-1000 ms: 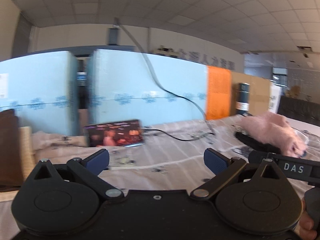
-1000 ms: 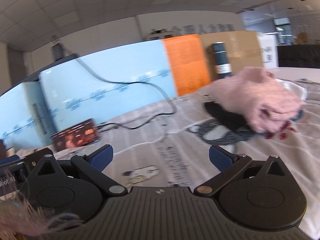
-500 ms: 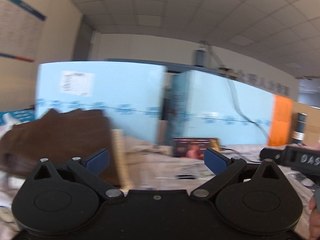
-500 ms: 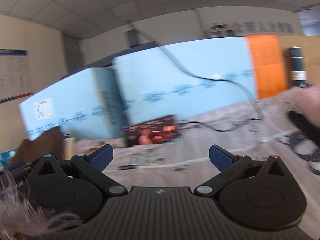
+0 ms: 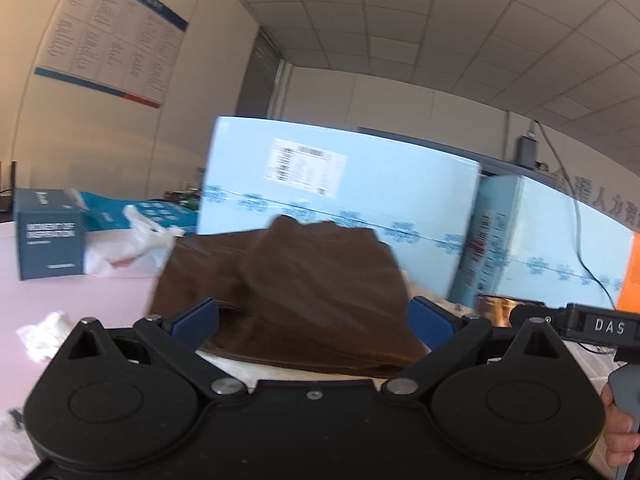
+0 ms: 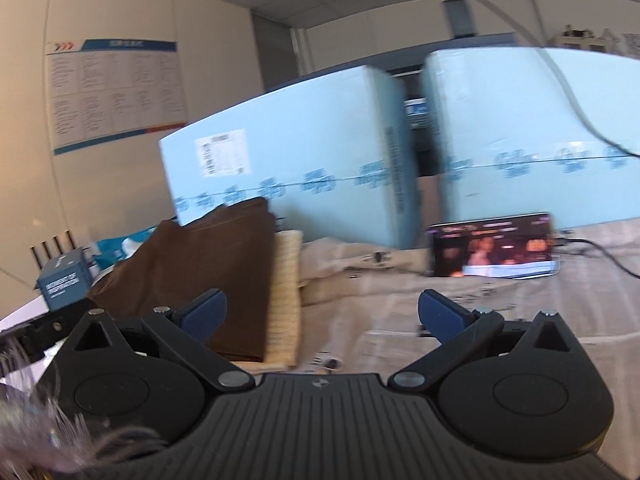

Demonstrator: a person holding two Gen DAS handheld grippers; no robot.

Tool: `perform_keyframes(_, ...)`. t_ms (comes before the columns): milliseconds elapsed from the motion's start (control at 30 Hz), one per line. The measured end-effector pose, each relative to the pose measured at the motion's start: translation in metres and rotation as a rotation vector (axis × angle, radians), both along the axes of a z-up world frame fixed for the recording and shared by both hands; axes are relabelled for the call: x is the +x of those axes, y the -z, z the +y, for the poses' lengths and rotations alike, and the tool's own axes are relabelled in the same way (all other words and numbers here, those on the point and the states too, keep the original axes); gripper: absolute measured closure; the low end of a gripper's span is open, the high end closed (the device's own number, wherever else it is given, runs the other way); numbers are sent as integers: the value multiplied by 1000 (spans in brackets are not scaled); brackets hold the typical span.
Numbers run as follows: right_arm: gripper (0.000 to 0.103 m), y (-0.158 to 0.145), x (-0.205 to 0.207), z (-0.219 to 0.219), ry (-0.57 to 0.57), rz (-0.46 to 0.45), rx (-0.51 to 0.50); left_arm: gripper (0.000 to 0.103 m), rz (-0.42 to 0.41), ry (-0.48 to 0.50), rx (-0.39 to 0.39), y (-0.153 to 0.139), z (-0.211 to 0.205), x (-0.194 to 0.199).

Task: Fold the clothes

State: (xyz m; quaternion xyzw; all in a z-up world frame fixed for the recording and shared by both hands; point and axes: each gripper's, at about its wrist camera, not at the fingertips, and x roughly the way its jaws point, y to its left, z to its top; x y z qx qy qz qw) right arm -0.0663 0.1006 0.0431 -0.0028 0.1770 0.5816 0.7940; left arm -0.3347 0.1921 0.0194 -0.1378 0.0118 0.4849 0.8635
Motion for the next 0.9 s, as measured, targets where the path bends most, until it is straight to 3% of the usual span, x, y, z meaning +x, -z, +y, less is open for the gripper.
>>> perform_keyframes(133,0,2,3,24,-21,24,-20,0,23,-84,-43,8,13,-11)
perform_keyframes(300,0,2,18,51,-64,80,24,0,5,-33,-84,14,25,-19)
perform_keyframes(400,6,1,26,68,-124,122,54,0,-23,-31,-137,16,45,-24)
perform_keyframes(500,12,3,34,86,-175,169,71,0,-103,-28,-226,19,67,-32)
perform_keyframes(667,37,10,44,117,-217,227,56,1,-265,38,-396,29,96,-47)
perform_keyframes(800,38,16,50,136,-275,248,64,3,-335,78,-422,36,100,-45)
perform_keyframes(900,38,22,55,156,-305,266,36,3,-403,49,-455,43,105,-40)
